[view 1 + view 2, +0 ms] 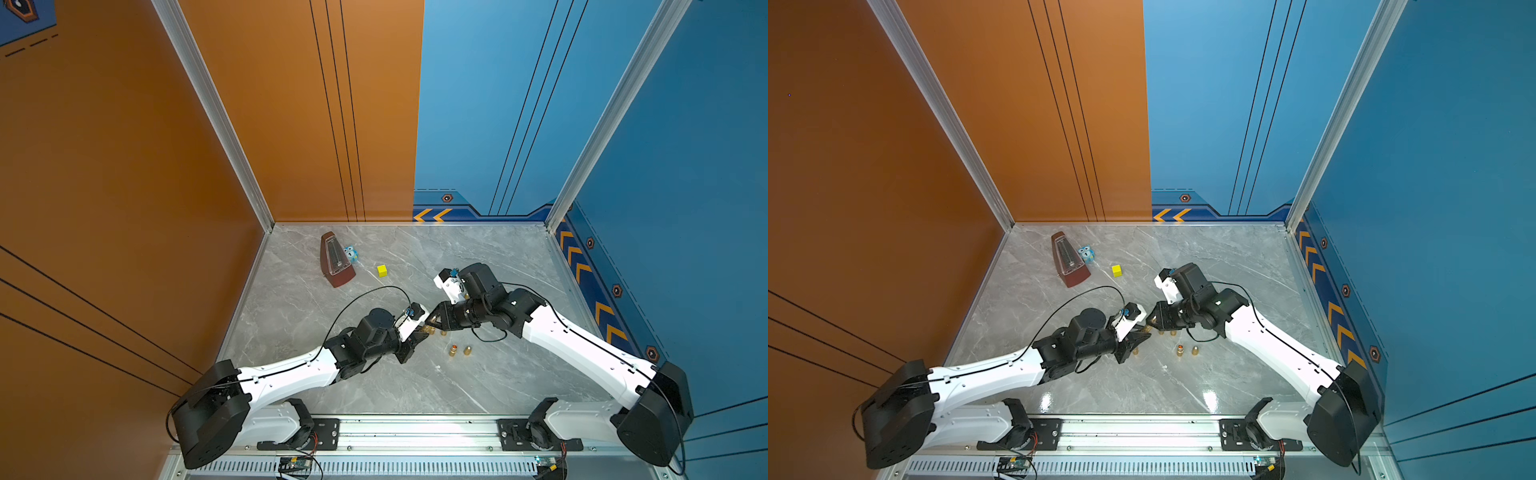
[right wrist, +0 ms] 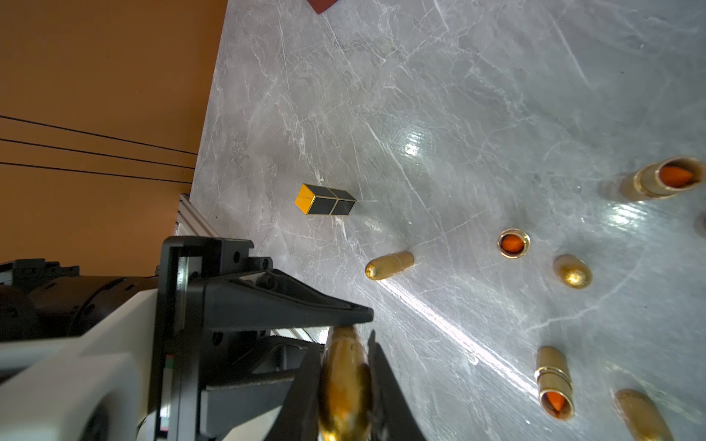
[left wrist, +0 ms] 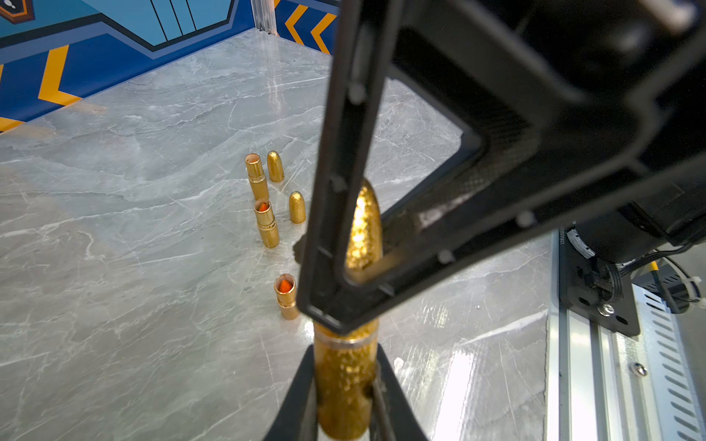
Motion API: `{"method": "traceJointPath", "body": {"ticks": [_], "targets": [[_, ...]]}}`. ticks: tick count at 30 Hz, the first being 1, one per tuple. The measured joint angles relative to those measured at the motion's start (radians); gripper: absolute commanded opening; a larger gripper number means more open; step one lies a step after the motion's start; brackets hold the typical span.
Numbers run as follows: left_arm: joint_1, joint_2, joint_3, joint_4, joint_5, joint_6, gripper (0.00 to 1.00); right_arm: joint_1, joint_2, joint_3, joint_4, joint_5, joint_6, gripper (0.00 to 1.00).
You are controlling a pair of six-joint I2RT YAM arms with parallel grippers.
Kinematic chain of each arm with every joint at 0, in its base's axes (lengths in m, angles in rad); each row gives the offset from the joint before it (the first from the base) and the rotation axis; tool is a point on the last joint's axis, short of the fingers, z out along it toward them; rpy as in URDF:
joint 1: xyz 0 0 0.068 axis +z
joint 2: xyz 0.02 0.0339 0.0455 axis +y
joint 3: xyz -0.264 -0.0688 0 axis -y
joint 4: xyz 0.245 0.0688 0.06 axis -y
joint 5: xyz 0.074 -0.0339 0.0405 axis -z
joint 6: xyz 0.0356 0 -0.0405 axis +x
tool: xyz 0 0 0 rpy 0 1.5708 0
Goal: Open the lipstick cap
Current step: Open the cover of the lipstick.
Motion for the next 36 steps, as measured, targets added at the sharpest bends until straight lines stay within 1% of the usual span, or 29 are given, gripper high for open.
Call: {"method": "traceJointPath", "body": {"ticks": [6,20,25,31,36], "targets": [[-0.002,0.000,0.005,-0.010,-0.007,0.004,0.00,-0.005,0.000,0.001,0.000,-0.003,-0.001,0.18],[-0.006,-0.026,0.013,0.003,-0.019,0.012,0.00,-0.047,-0.037,0.006,-0.005,-0.064,0.000,0.18],[-0.002,-0.027,0.008,-0.075,-0.052,0.011,0.00,-0.109,-0.075,0.011,-0.034,-0.029,0.000,0.18],[0.001,-0.054,0.006,-0.105,-0.056,0.011,0.00,-0.126,-0.101,0.011,-0.069,-0.007,-0.005,0.18],[0.001,-0.092,0.005,-0.105,-0.056,0.011,0.00,-0.161,-0.145,-0.002,-0.135,0.128,-0.016,0.19]]}}
